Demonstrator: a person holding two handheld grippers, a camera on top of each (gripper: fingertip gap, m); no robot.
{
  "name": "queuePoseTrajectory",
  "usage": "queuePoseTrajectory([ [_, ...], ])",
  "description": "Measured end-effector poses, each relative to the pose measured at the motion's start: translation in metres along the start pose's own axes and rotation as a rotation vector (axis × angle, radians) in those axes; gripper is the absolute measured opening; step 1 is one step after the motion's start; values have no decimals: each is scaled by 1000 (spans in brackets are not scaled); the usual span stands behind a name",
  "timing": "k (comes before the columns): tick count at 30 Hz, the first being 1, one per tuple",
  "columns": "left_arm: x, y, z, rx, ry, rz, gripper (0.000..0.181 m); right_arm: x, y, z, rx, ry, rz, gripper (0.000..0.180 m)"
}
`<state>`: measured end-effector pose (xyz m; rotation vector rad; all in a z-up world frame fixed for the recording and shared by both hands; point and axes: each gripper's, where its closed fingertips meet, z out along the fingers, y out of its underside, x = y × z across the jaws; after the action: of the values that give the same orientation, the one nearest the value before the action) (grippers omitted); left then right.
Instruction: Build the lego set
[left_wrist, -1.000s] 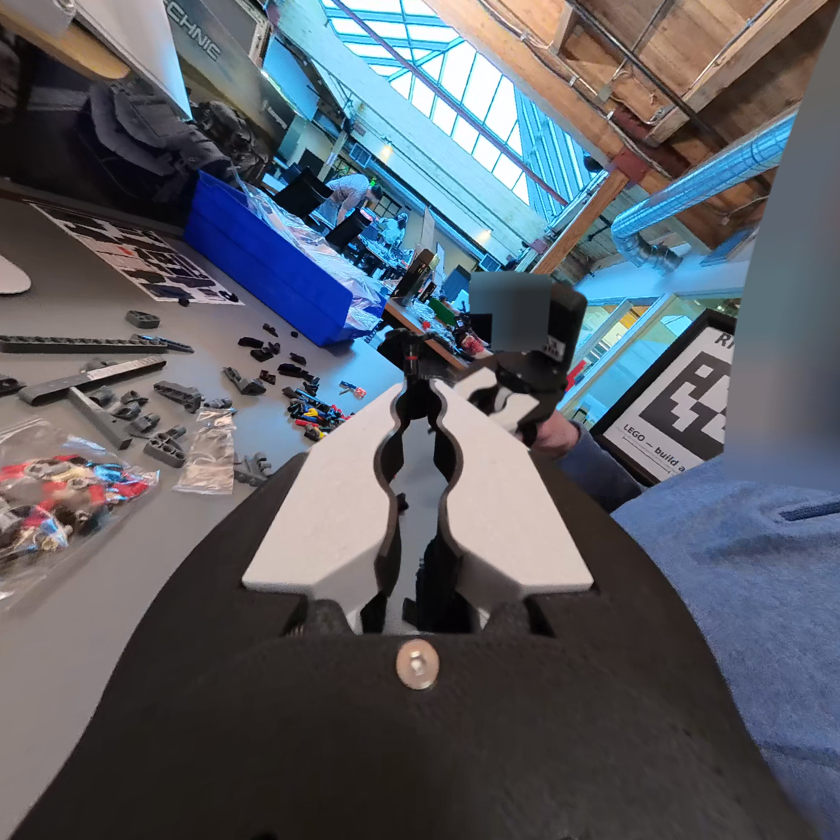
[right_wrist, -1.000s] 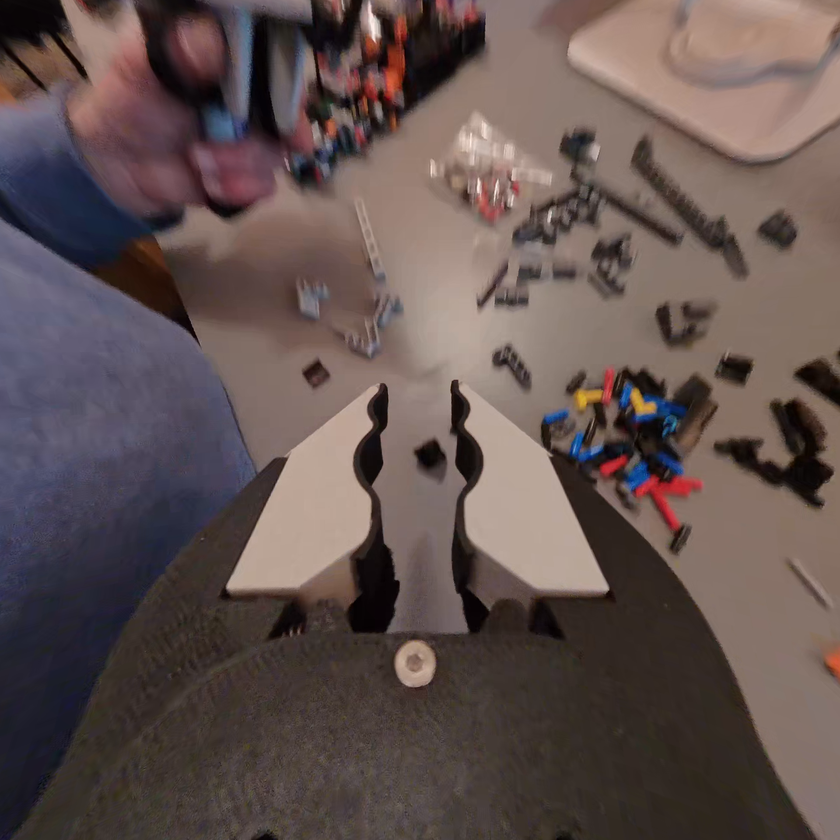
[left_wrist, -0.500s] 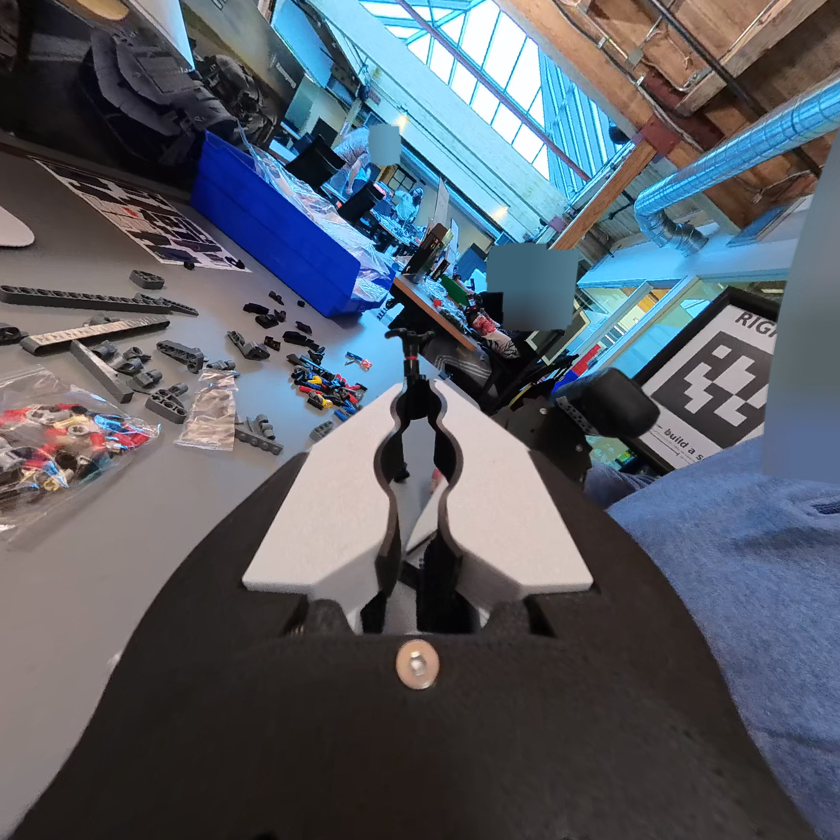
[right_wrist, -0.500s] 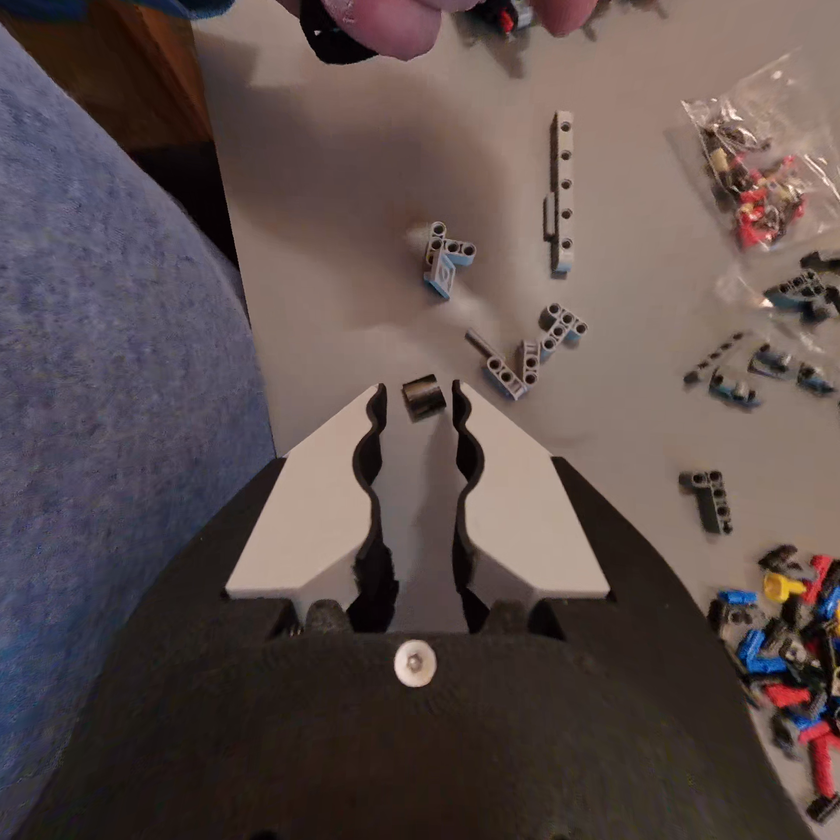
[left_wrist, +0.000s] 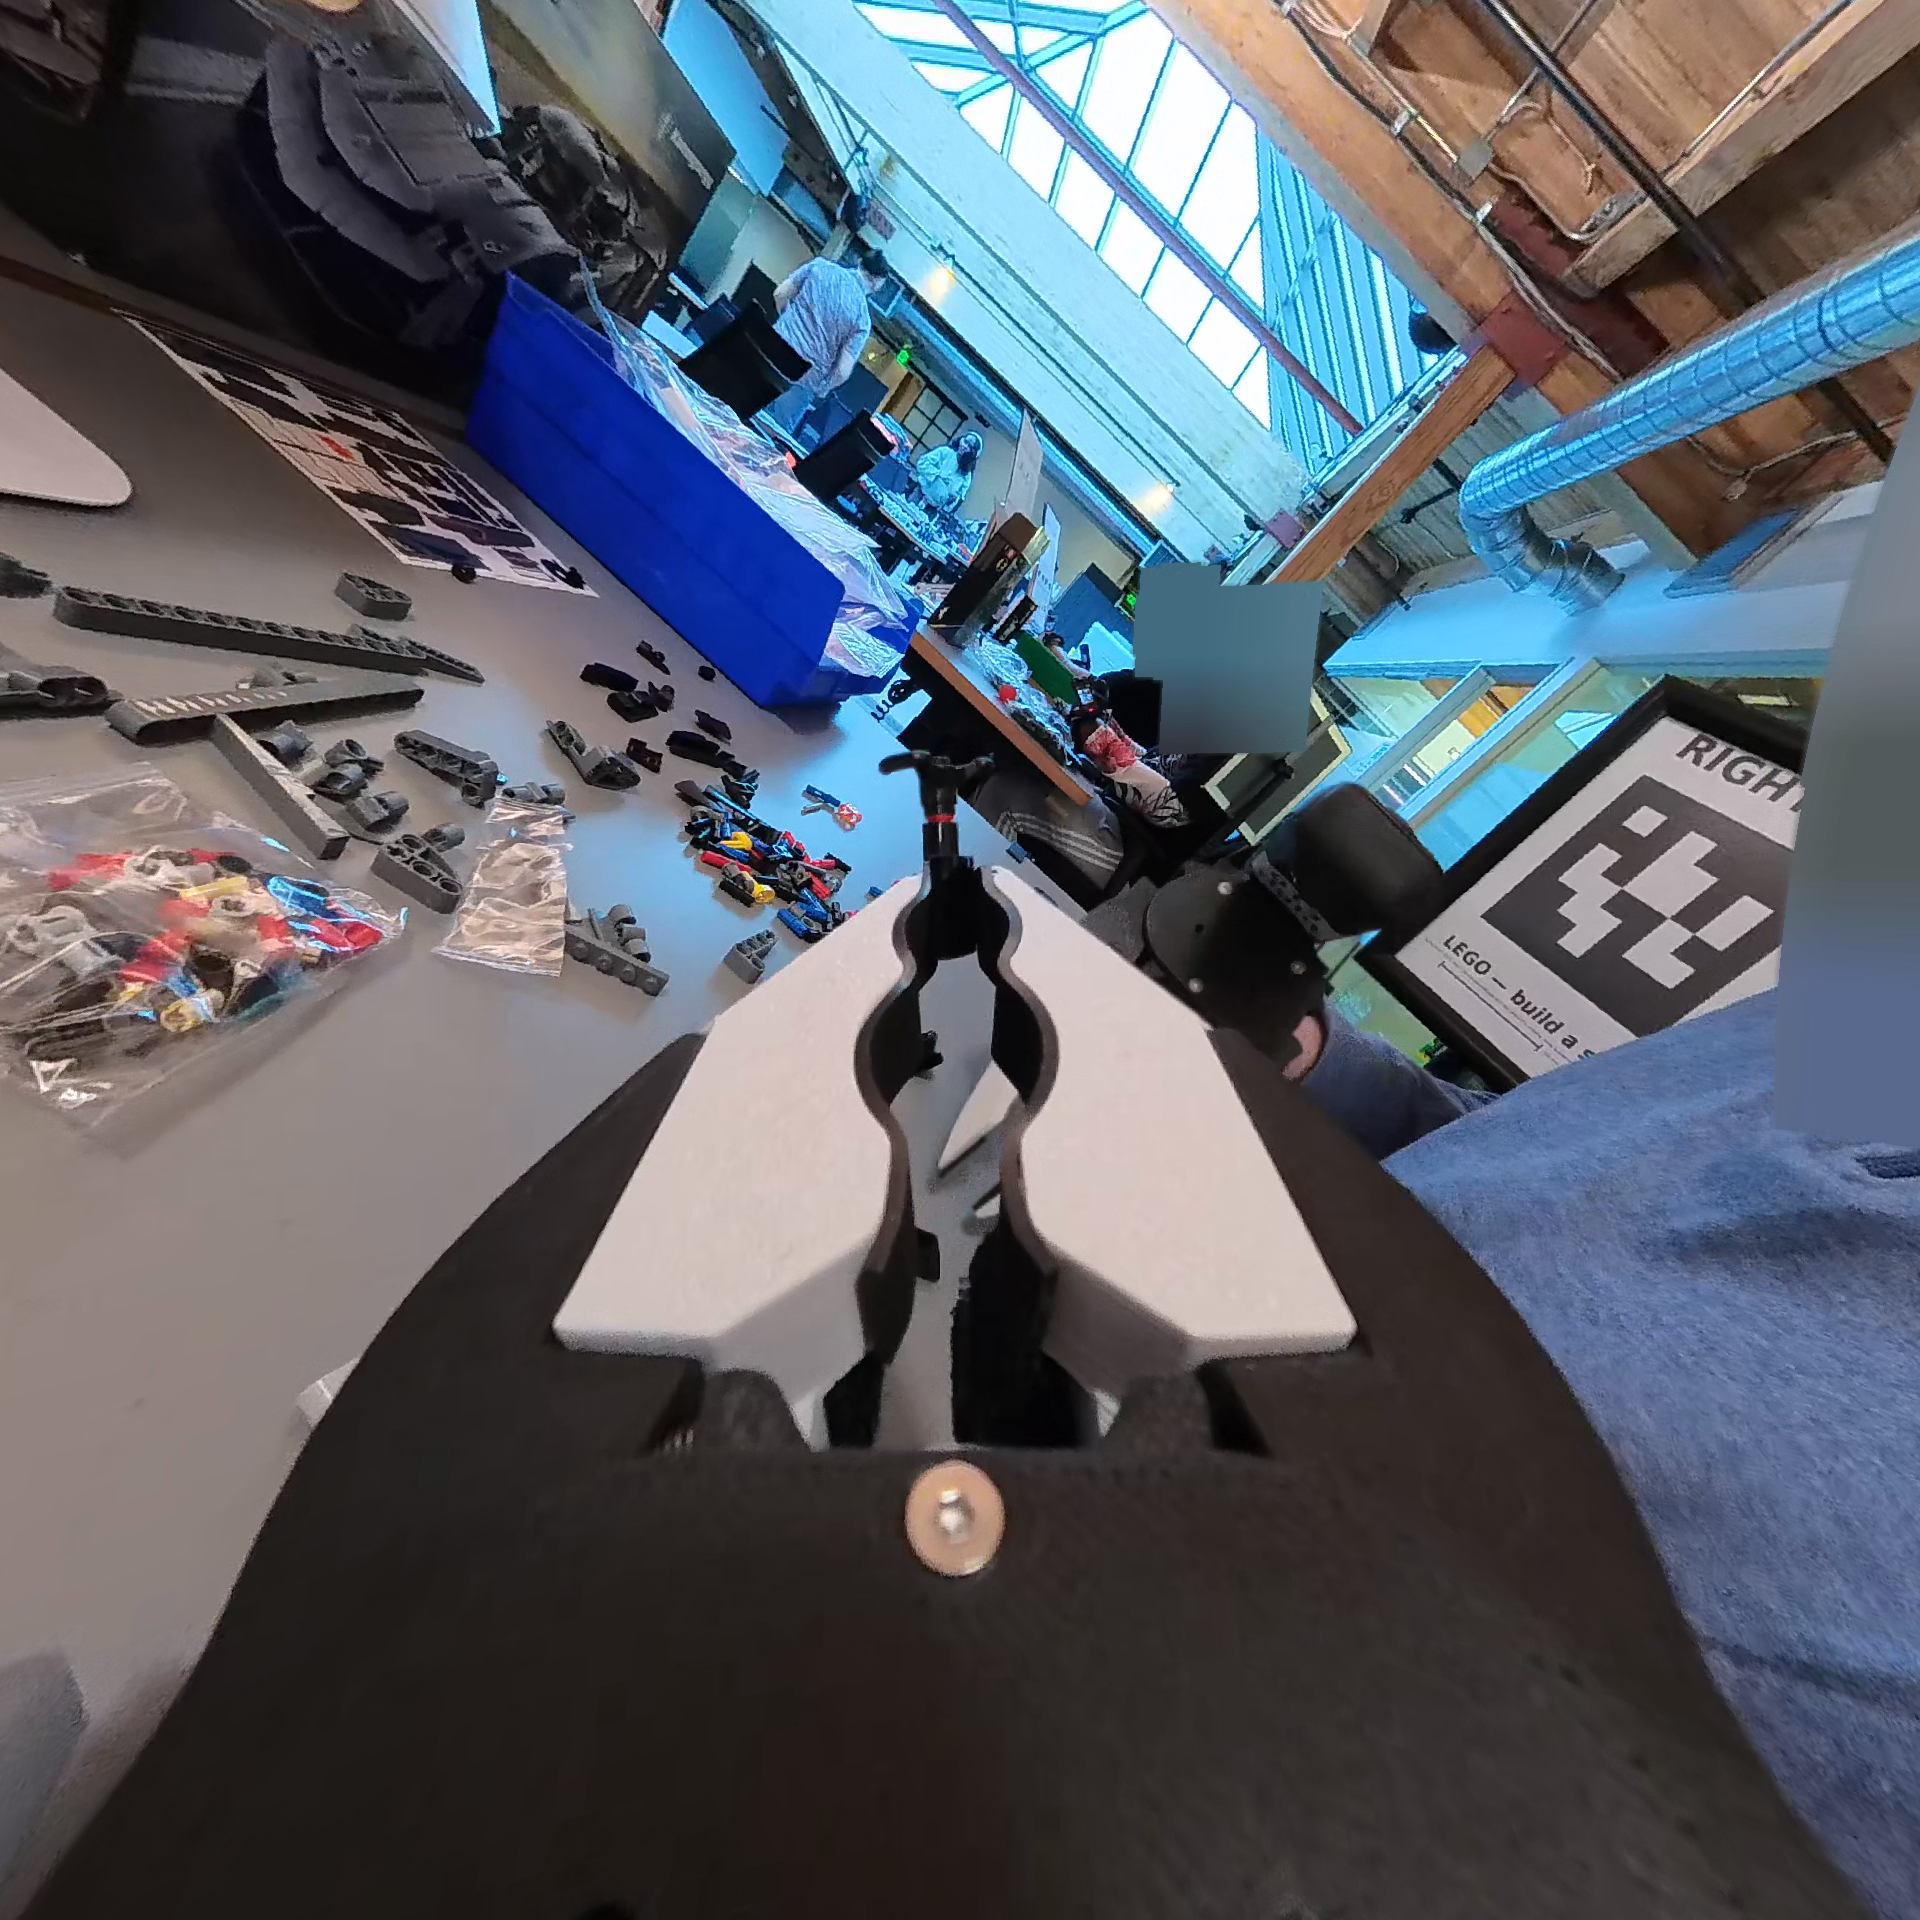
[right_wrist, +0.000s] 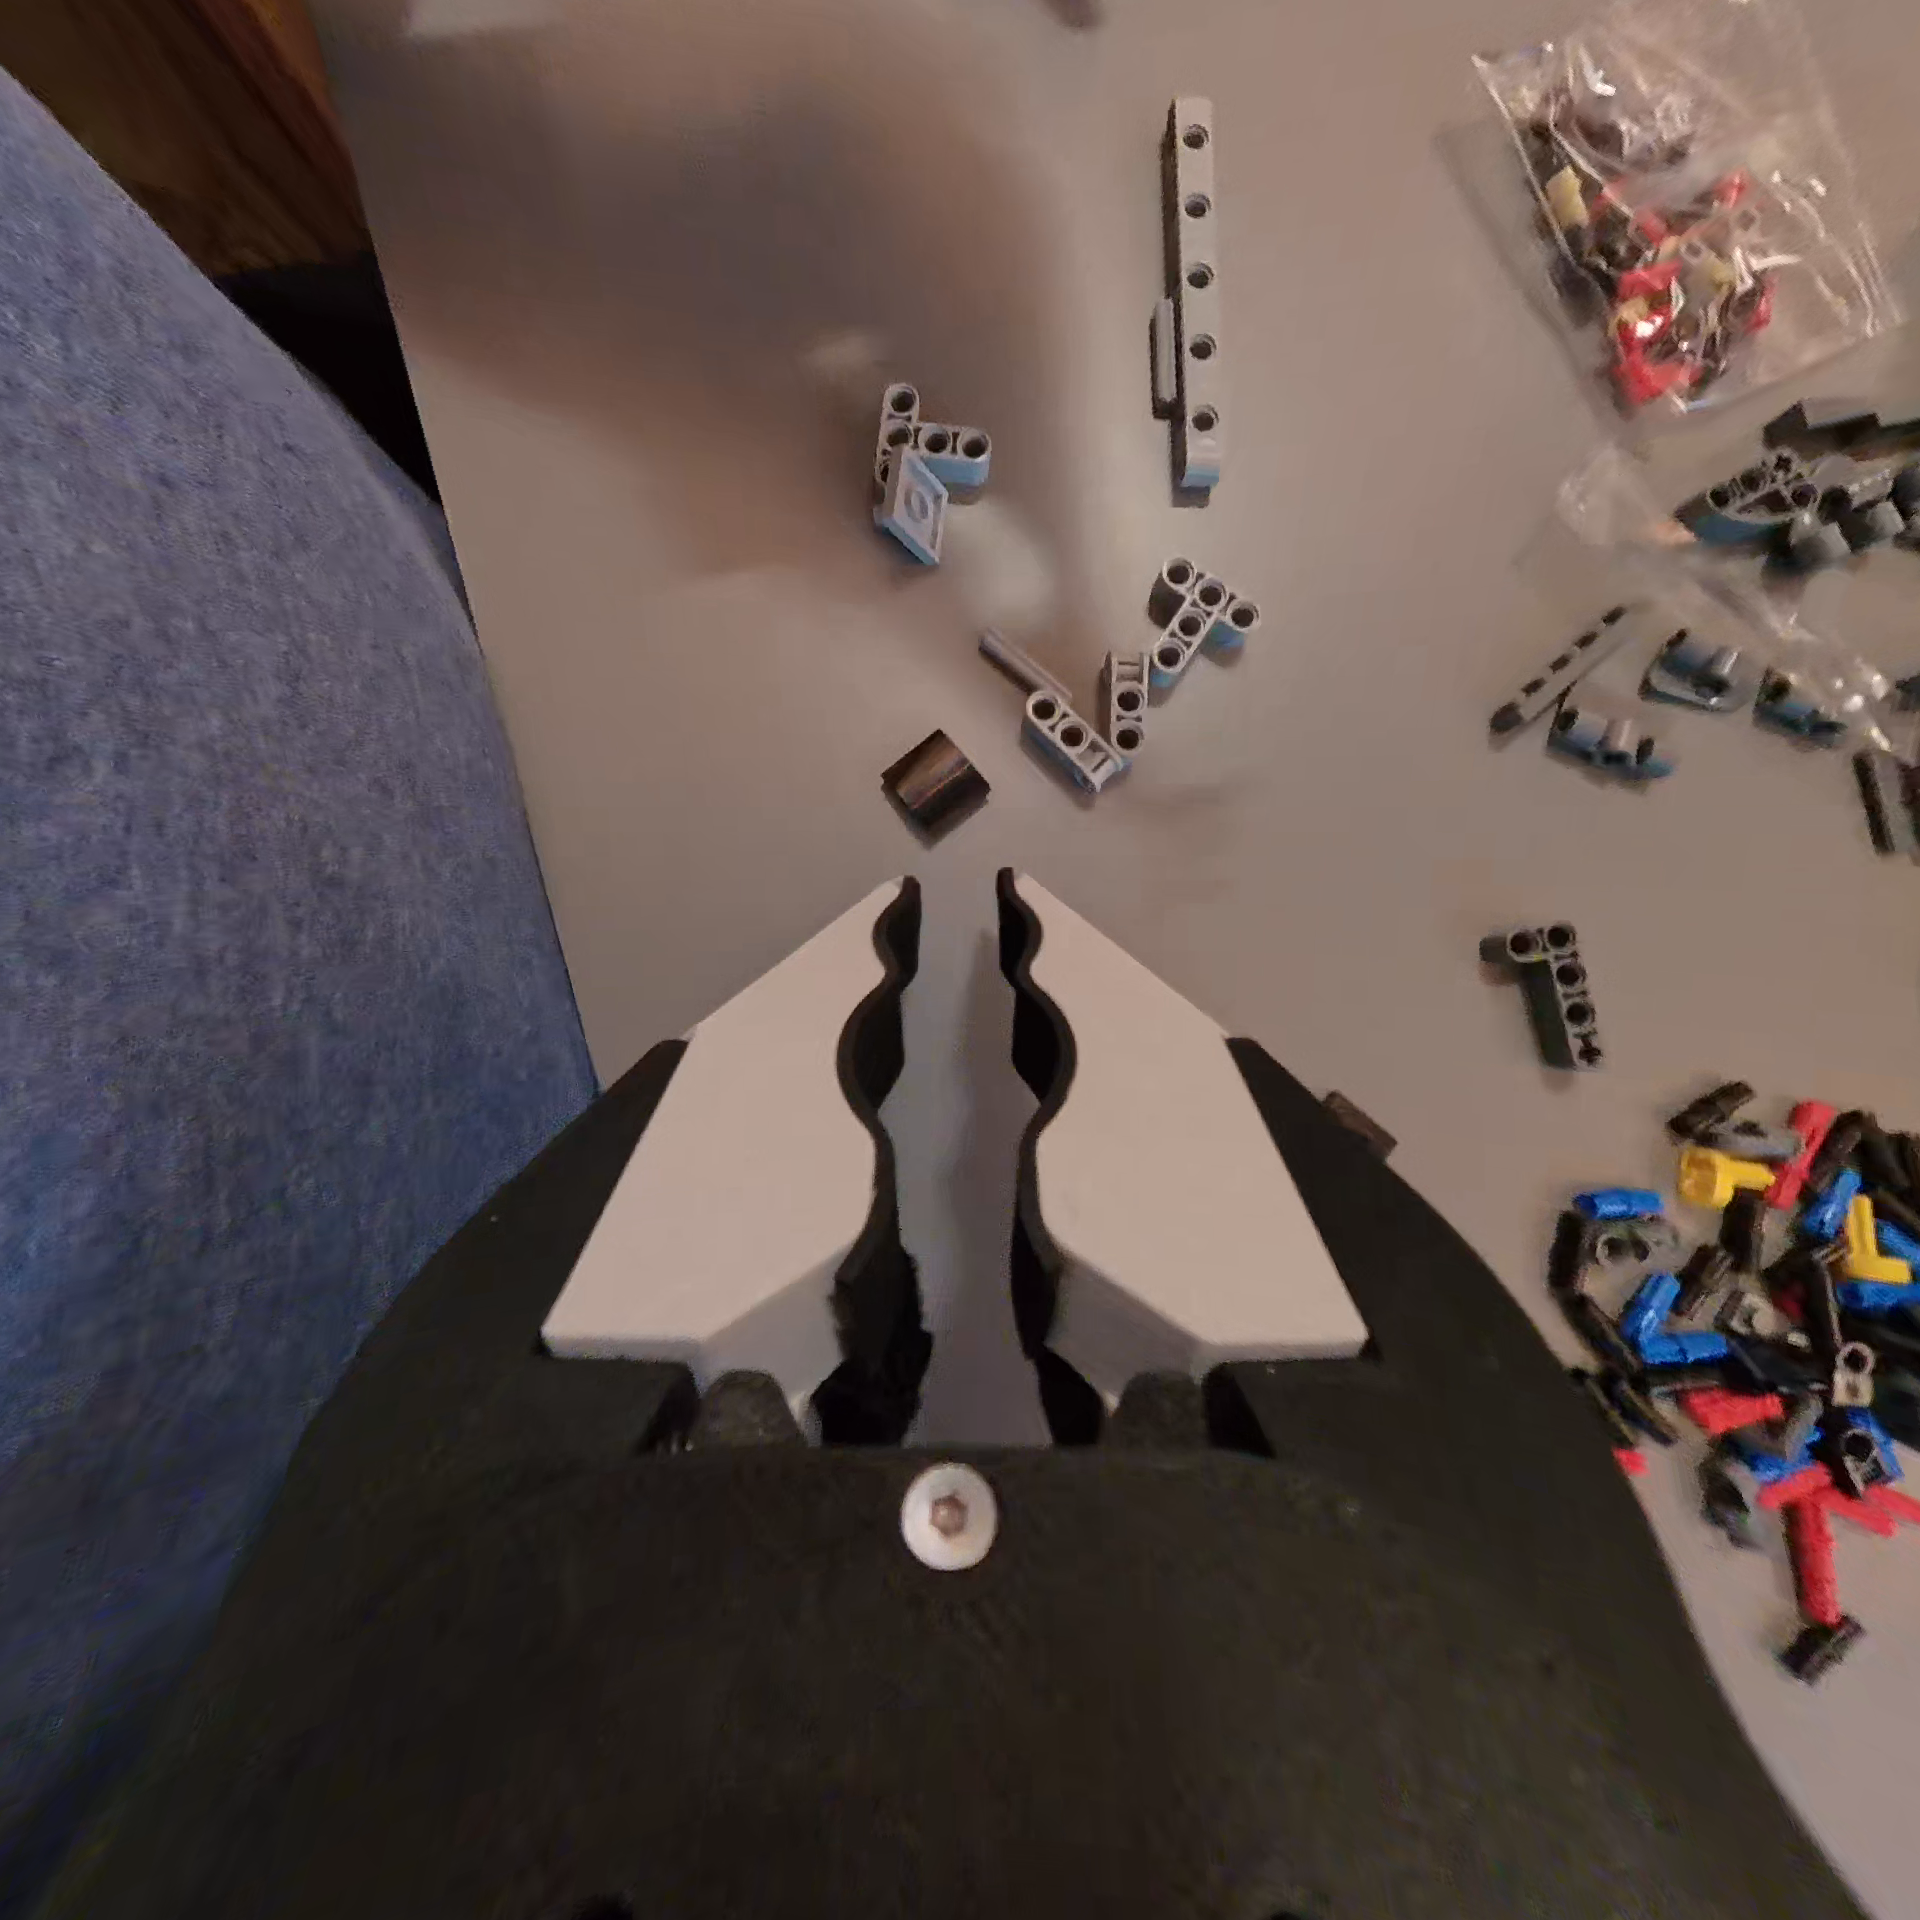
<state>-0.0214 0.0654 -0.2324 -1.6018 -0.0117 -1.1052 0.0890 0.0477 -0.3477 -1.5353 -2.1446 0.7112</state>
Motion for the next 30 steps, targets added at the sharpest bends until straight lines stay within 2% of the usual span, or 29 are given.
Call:
queuePoseTrajectory([
  [3,-2,2,-1,-8,-12,-6,4,-3,-6,-1,11,-7,61,23],
  [6,-1,4,-1,-12,-12,-6,4,-10,-19,4,37,-21,159,25],
  [9,-1,7,-2,-20,-23,5,4,-10,-13,19,-13,12,260,32],
  [14,-2,5,-7,-11,-25,0,4,-2,-10,24,-44,105,229,13],
  [21,-1,2,-12,-6,-23,12,4,-2,-11,20,17,97,172,13],
  [24,-1,1,-13,0,-27,14,4,0,-27,6,183,28,285,13],
  [28,3,3,-9,-1,-24,28,4,14,-65,-44,629,-205,563,13],
  [30,7,5,-5,-5,-19,37,4,23,-72,-64,784,-310,654,13],
])
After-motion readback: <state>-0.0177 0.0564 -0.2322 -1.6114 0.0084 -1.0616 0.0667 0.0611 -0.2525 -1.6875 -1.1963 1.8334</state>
